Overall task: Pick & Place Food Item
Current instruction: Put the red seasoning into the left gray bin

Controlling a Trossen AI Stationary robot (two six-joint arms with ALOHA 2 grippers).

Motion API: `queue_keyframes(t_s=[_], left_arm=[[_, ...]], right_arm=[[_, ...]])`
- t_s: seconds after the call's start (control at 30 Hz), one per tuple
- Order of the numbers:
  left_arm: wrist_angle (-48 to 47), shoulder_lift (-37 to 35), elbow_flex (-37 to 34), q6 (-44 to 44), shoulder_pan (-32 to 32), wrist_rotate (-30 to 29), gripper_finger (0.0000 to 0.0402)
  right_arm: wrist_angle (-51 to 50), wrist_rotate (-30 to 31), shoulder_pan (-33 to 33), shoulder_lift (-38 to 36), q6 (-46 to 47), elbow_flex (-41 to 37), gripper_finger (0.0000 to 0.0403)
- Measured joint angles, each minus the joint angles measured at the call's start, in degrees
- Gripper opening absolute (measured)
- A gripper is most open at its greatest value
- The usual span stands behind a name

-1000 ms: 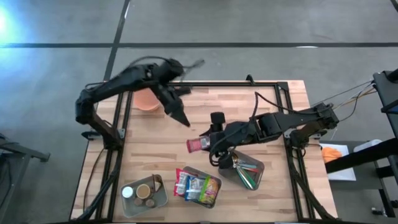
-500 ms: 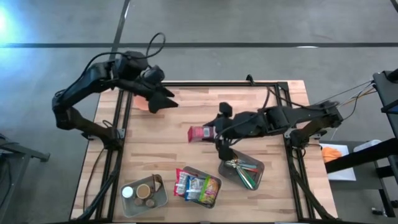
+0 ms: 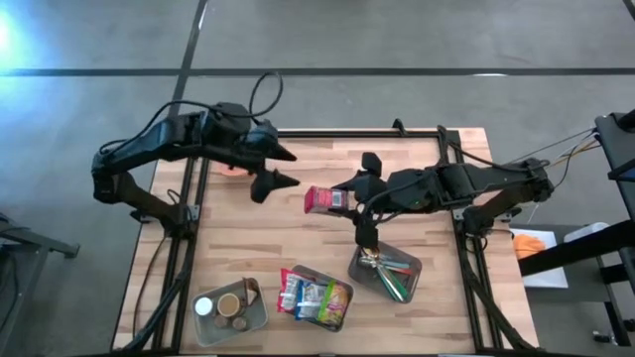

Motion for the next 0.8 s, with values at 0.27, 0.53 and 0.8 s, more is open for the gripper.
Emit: queue_keyframes(t_s=[0.27,0.53,0.8], left_arm=[[4.3,-0.3,0.0,11.9,-3.2,0.5,0.0347],[7.6,0.0,-2.7,14.9,-5.6,-2.0,0.0347],[15.6,0.0,-5.1,14.8,-5.7,-2.6,0.0347]], right_arm=[[0.1,1.8,0.0,-0.4,-0.1,0.0,0.0205],[0.4,4.5,-0.1,-0.7,-3.1,0.0,0.0205],[0.7,4.5,-1.2,-0.8,-3.1,0.0,0.0205]])
